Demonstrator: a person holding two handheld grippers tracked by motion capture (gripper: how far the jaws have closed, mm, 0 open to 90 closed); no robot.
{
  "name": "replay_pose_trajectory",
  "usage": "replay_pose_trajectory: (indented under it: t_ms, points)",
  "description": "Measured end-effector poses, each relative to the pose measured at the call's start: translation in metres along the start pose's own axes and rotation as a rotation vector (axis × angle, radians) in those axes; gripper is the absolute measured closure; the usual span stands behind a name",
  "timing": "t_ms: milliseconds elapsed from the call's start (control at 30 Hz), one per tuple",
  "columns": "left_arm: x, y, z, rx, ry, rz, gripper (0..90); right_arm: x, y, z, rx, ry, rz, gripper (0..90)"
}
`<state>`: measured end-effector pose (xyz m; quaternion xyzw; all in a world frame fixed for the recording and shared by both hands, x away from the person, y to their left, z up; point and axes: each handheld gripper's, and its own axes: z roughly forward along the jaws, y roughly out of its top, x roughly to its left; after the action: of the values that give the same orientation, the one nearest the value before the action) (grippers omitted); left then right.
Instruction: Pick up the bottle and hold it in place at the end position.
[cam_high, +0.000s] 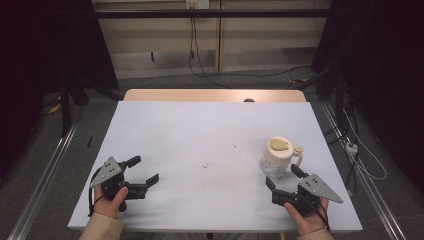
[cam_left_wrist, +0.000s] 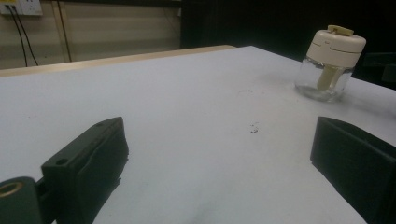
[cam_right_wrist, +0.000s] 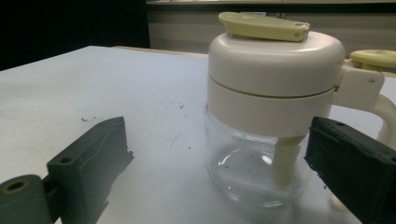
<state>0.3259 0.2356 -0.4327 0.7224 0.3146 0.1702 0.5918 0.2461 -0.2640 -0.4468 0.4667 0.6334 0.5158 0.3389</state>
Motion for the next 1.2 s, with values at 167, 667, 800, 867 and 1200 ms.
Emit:
replay_pose_trajectory:
  t_ms: [167, 667, 800, 867, 1200]
  points:
    - [0.000, 0.000, -0.001, -0.002, 0.003, -0.003, 3.6, -0.002, 0.000, 0.002, -0.003, -0.007, -0.003, 5.5]
    - [0.000, 0.001, 0.001, -0.001, -0.011, 0.014, 3.6, -0.007, 0.000, 0.010, 0.026, -0.037, -0.008, 6.5]
    - [-0.001, 0.001, 0.002, -0.001, -0.013, 0.014, 3.6, -0.007, 0.000, 0.012, 0.033, -0.041, -0.014, 6.7]
    - [-0.001, 0.001, 0.002, -0.001, -0.014, 0.016, 3.6, -0.007, 0.000, 0.013, 0.034, -0.045, -0.016, 6.6]
    - [-0.001, 0.000, 0.004, 0.010, -0.013, 0.024, 3.6, -0.009, 0.002, 0.020, 0.037, -0.061, -0.017, 6.4]
